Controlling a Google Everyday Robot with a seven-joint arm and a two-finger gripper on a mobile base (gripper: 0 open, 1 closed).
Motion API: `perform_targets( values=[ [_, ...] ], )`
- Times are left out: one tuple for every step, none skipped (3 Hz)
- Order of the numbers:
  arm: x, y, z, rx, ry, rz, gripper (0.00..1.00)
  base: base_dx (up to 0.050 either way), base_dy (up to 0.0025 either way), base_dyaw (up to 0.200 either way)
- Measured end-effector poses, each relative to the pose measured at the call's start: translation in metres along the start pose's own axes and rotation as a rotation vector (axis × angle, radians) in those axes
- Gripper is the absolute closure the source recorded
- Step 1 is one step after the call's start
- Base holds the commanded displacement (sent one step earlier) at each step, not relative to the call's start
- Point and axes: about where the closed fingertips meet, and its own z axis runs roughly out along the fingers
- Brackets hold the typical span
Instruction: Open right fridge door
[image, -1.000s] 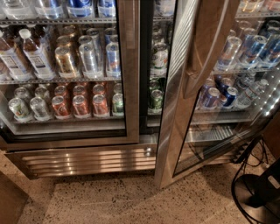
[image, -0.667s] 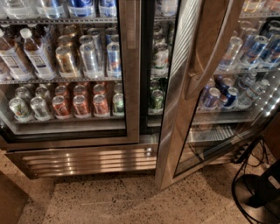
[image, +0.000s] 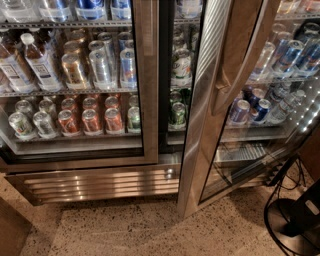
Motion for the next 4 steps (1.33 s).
perform_targets(
  values=[
    [-0.03, -0.001, 0.011, -0.002, -0.095, -0.065, 0.0, 0.0, 0.0, 0.0],
    [-0.075, -0.001, 0.036, -0.03, -0.118, -0.223, 0.0, 0.0, 0.0, 0.0],
    [-0.115, 0.014, 0.077, -0.126, -0.052, -0.426, 0.0, 0.0, 0.0, 0.0],
    [-0.122, 0.01, 0.079, -0.139, -0.04, -0.456, 0.0, 0.0, 0.0, 0.0]
  ],
)
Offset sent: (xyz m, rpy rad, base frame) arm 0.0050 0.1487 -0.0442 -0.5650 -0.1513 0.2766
